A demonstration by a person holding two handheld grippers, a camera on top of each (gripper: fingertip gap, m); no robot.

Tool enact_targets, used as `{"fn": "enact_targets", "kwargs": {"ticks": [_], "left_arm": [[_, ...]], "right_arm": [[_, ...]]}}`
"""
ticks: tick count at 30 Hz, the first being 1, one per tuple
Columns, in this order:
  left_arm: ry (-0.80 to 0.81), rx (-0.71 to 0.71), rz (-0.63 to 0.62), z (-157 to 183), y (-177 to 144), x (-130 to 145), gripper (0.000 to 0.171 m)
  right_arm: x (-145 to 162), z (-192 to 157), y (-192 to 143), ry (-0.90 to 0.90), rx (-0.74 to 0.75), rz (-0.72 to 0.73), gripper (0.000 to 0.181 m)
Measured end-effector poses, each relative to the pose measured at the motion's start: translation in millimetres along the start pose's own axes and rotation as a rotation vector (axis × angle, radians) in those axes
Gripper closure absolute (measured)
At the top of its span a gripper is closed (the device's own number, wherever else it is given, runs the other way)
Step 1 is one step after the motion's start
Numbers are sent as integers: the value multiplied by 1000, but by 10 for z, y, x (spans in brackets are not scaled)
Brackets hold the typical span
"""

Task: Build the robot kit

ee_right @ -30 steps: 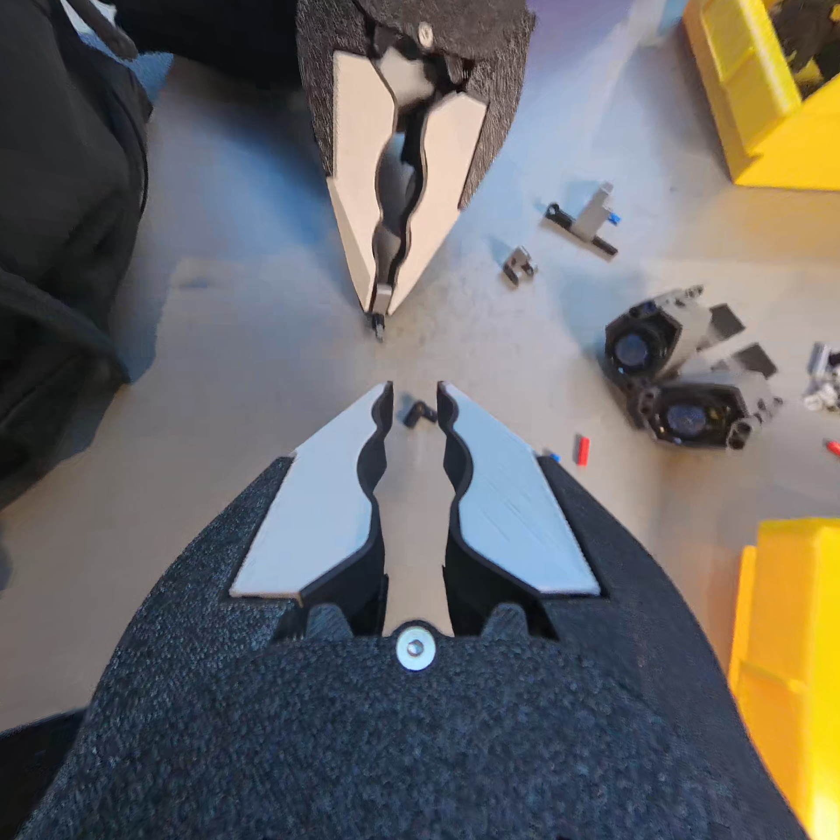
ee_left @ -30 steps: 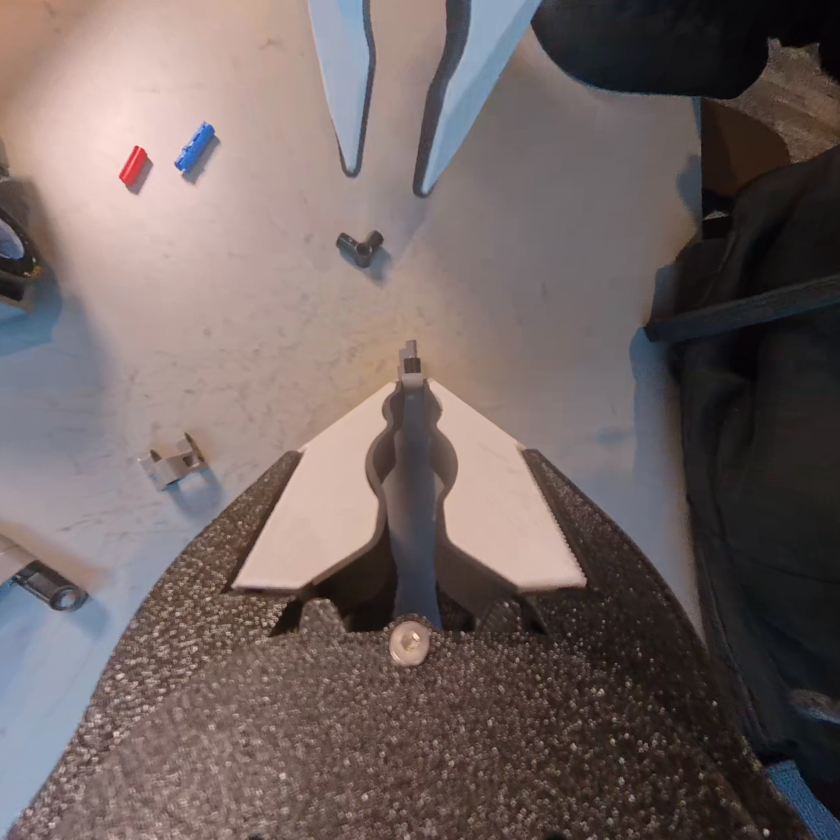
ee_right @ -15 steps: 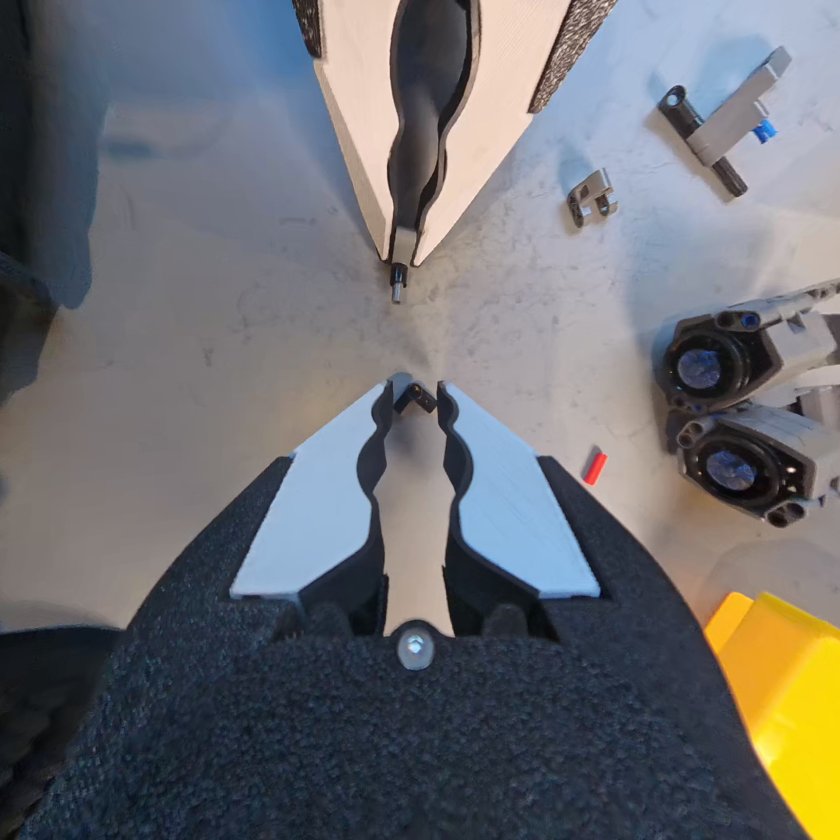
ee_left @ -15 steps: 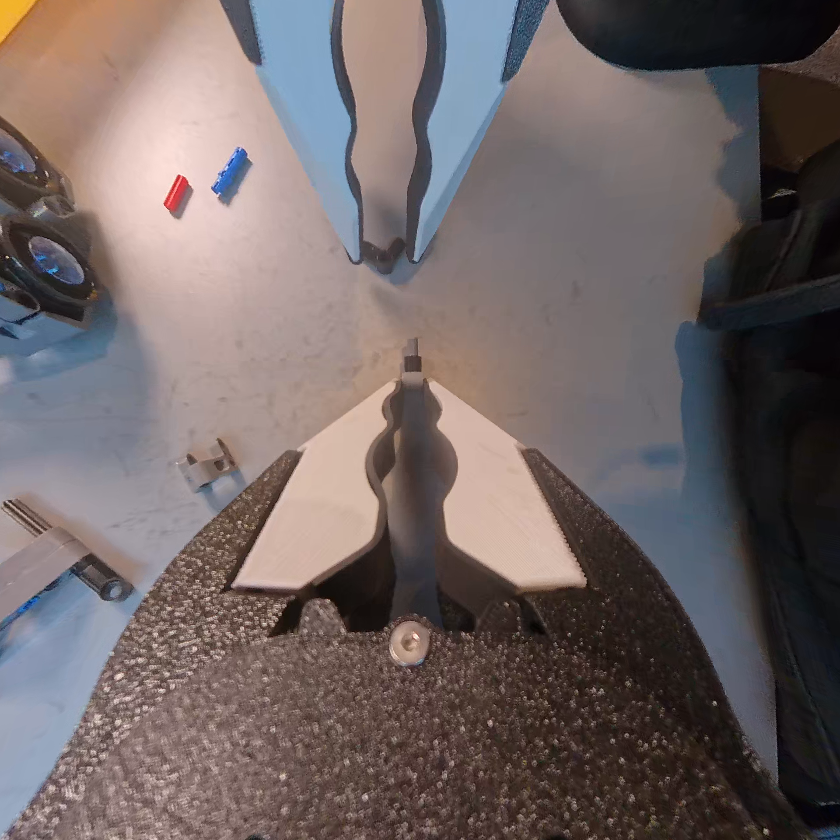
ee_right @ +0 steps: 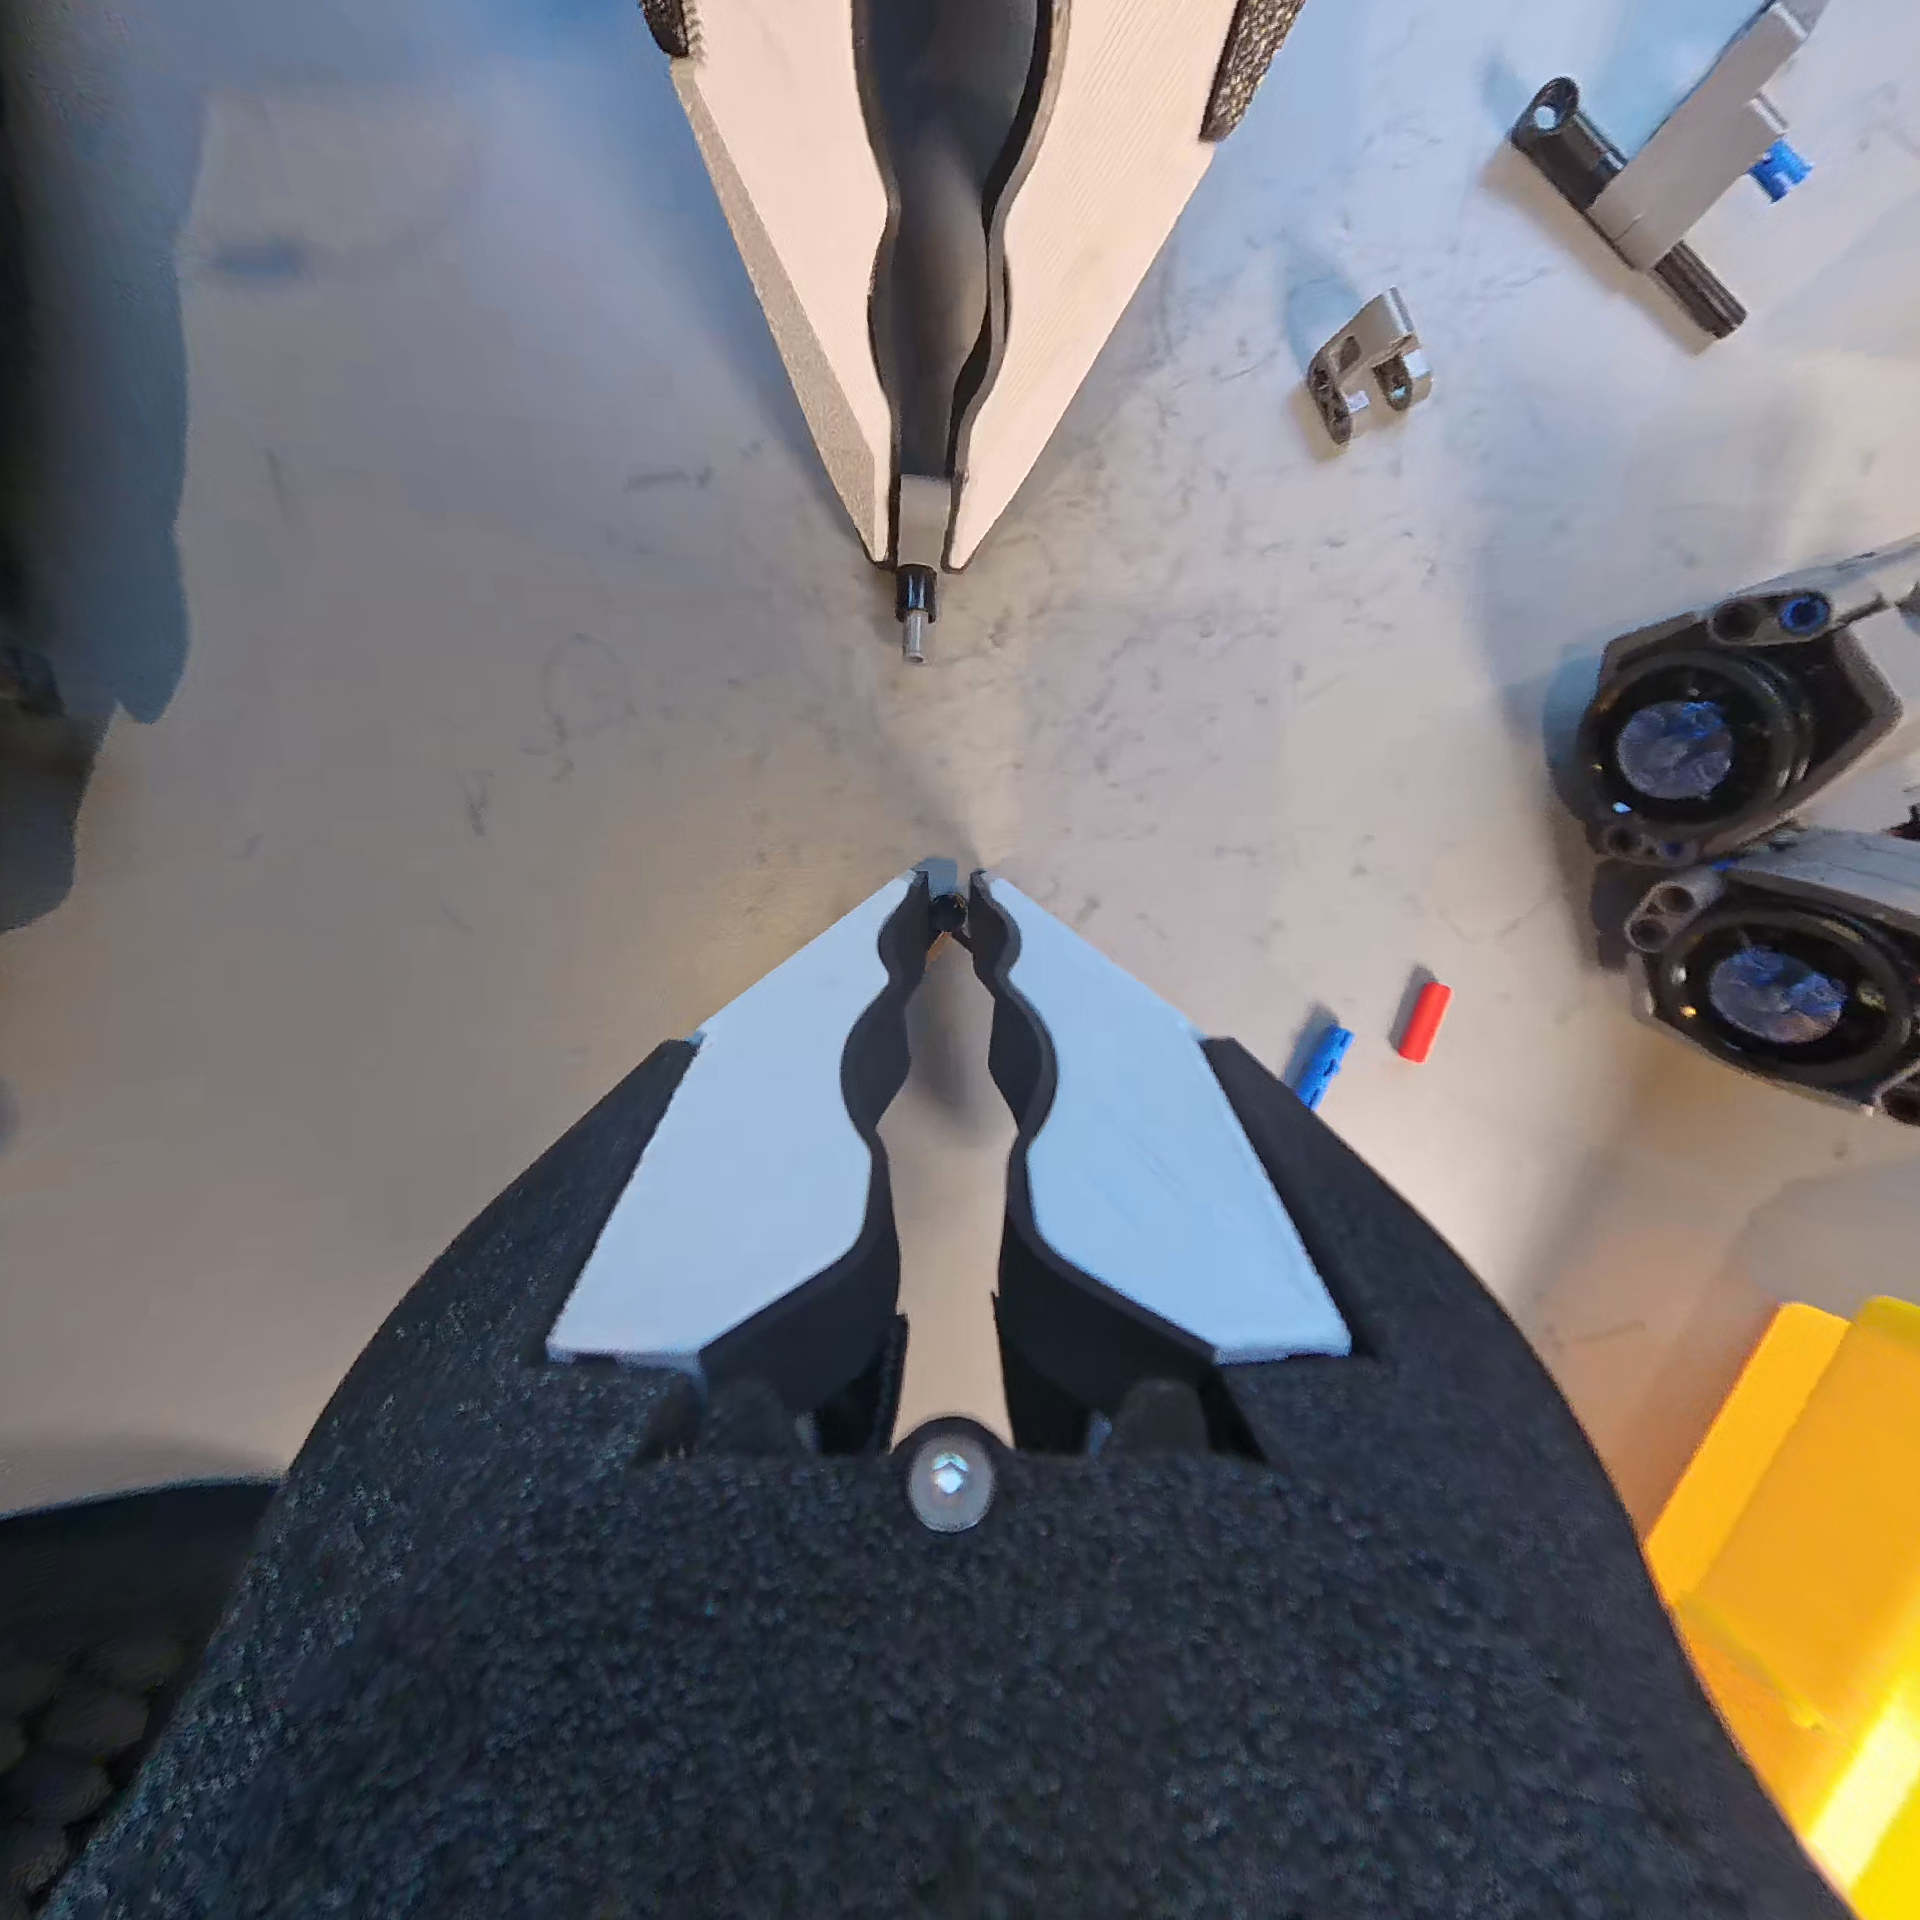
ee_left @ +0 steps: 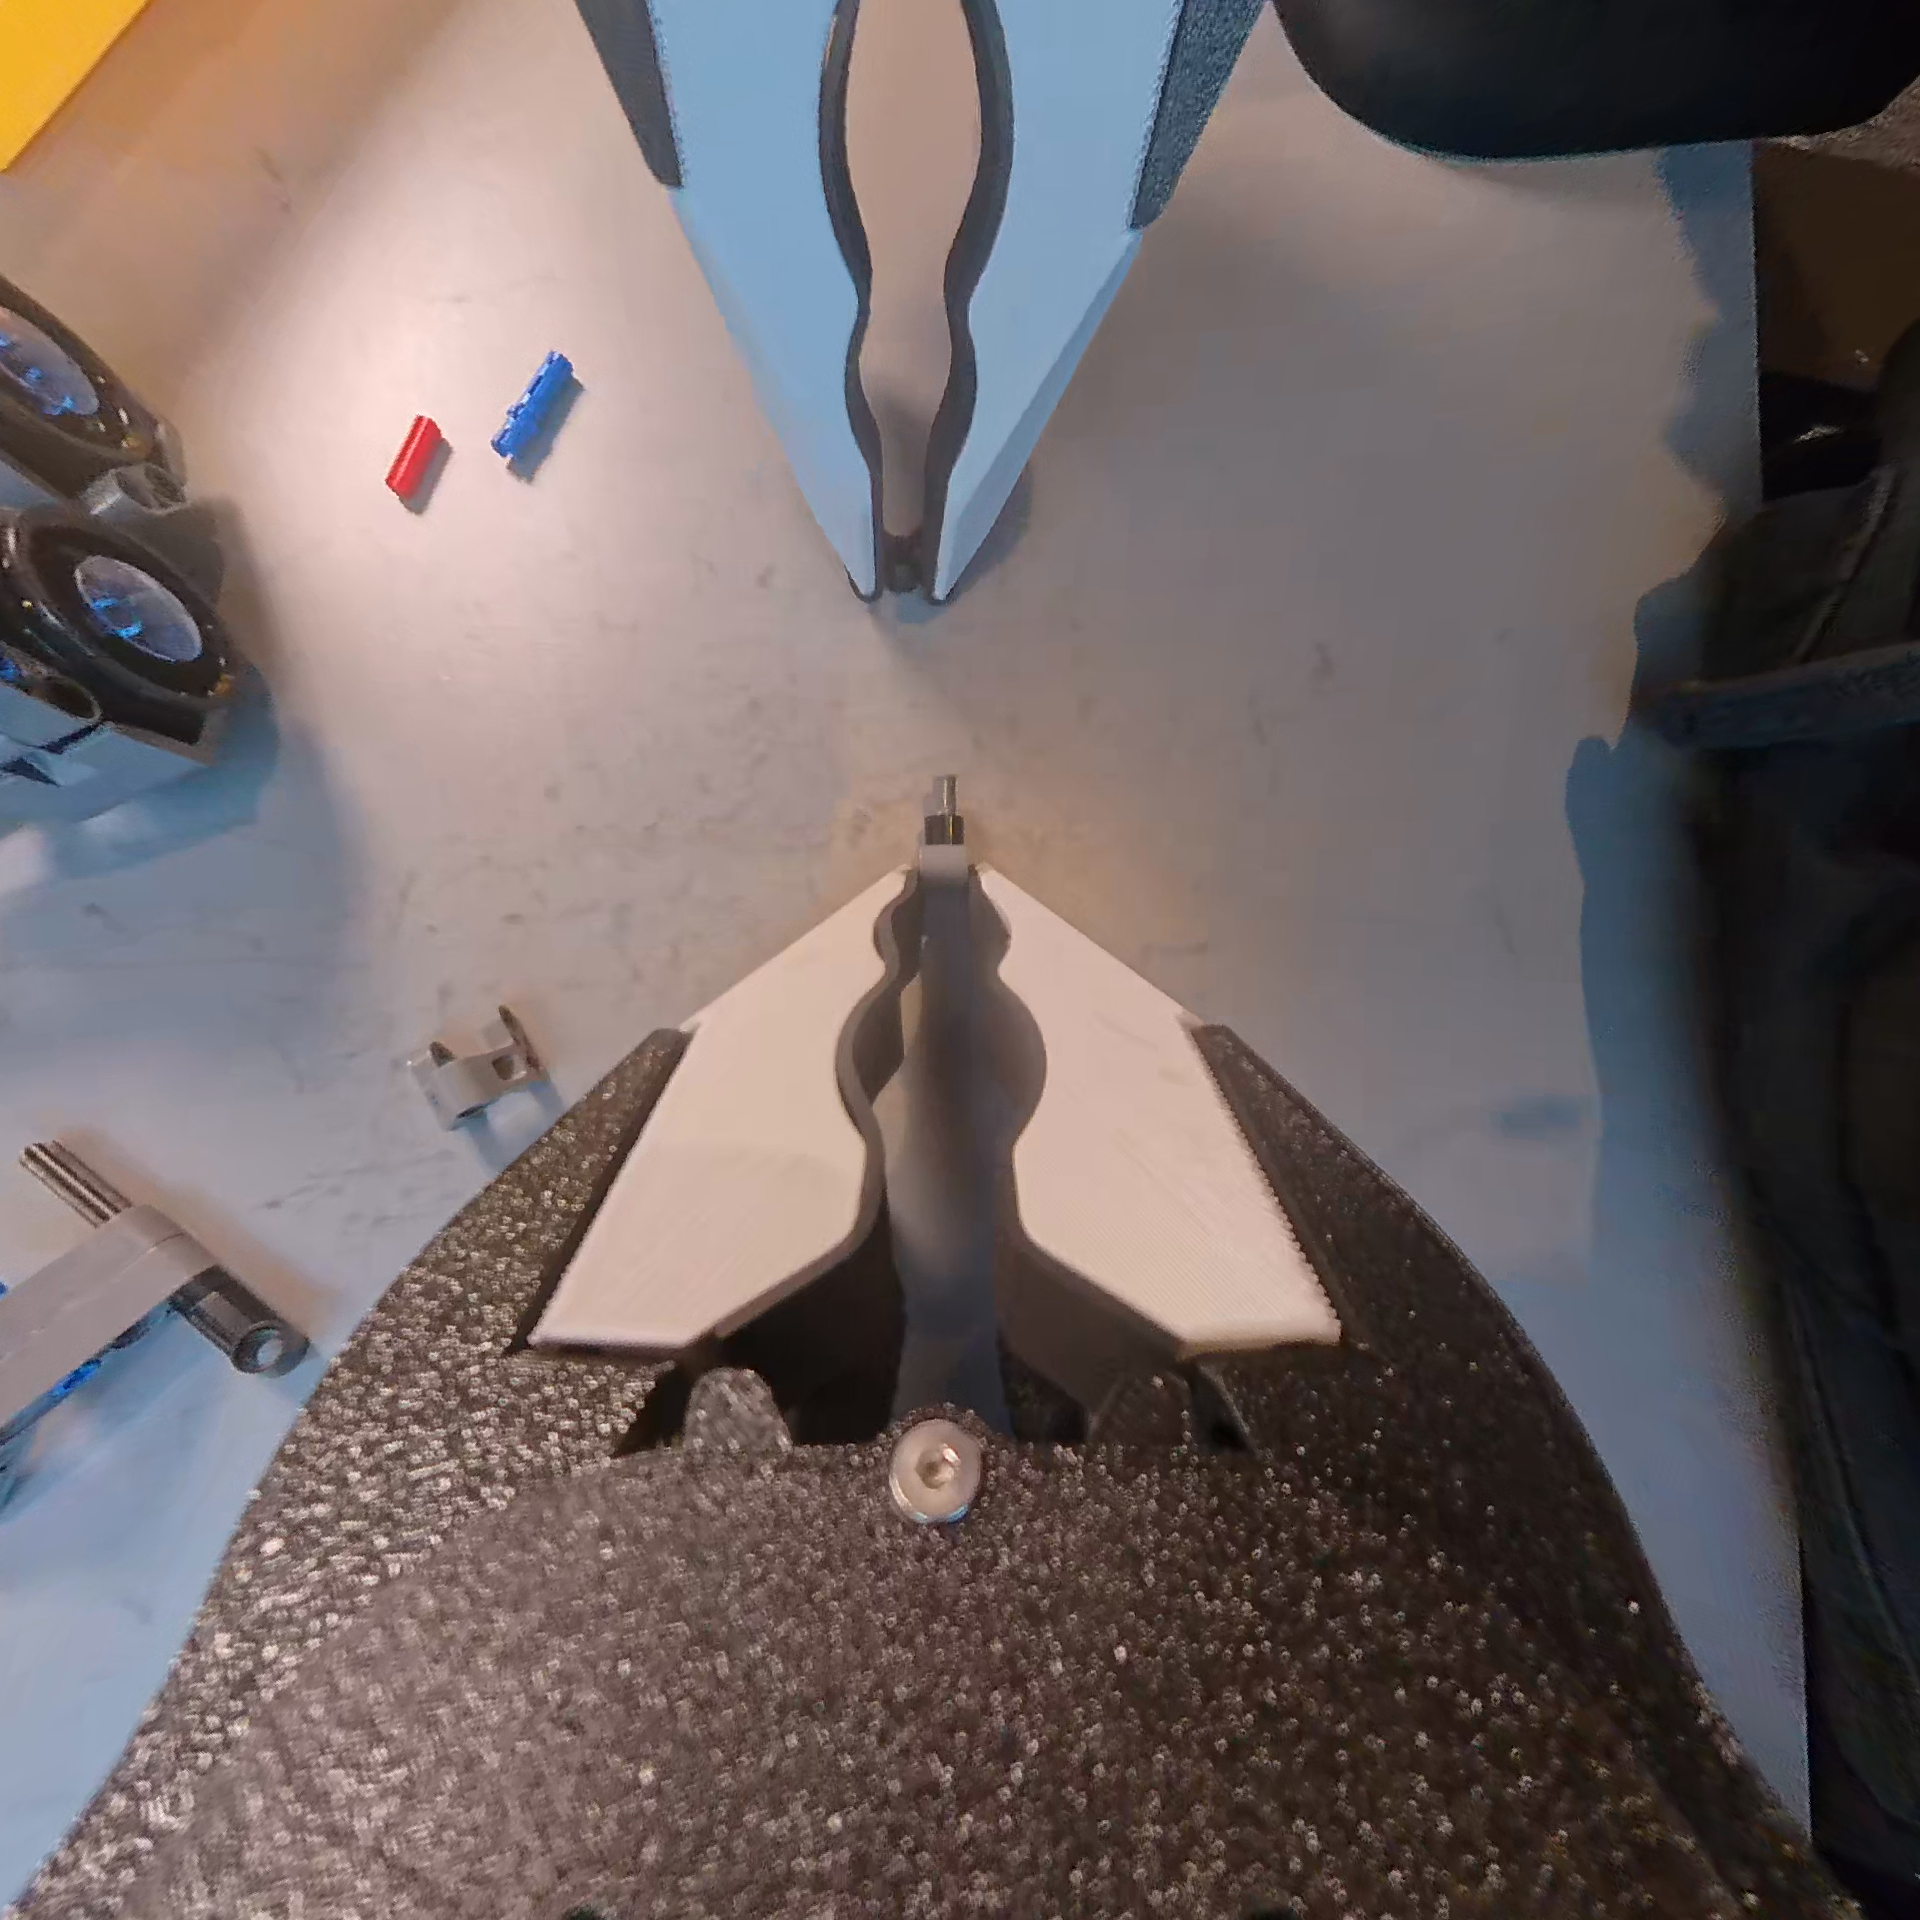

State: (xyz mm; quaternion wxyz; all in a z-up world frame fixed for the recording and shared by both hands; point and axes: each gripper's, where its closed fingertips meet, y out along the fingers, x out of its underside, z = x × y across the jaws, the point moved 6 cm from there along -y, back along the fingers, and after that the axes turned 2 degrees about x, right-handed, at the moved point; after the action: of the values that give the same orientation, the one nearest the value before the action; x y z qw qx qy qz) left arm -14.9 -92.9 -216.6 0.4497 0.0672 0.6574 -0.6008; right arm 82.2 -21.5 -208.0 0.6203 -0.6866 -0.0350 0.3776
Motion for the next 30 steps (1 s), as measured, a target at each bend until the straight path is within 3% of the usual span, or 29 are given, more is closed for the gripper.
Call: {"fn": "enact_targets", "kwargs": {"ticks": [4,7,13,16,20,25,30], "left_arm": [[1,-1,0,1,0,0,164],[1,0,-1,3,1,0,164],[2,9,4,-2,-2,3,164],[6,17,7,-2,-5,8,165],[8,41,19,-3,-16,19,164],[9,51,22,1,-22,24,164],[16,51,17,11,-21,26,165]], "right_arm": [[-25,-4,-105,15,-17,28,159],[-50,-1,-198,-63,-48,3,157],[-76,21,-165,-503,-78,-231,157],[-132,2,-106,-721,-103,-265,157],[-119,-36,-31,-879,-172,-302,157],[-72,-34,-28,-828,-214,-288,165],[3,11,-56,-555,-185,-223,165]]}}
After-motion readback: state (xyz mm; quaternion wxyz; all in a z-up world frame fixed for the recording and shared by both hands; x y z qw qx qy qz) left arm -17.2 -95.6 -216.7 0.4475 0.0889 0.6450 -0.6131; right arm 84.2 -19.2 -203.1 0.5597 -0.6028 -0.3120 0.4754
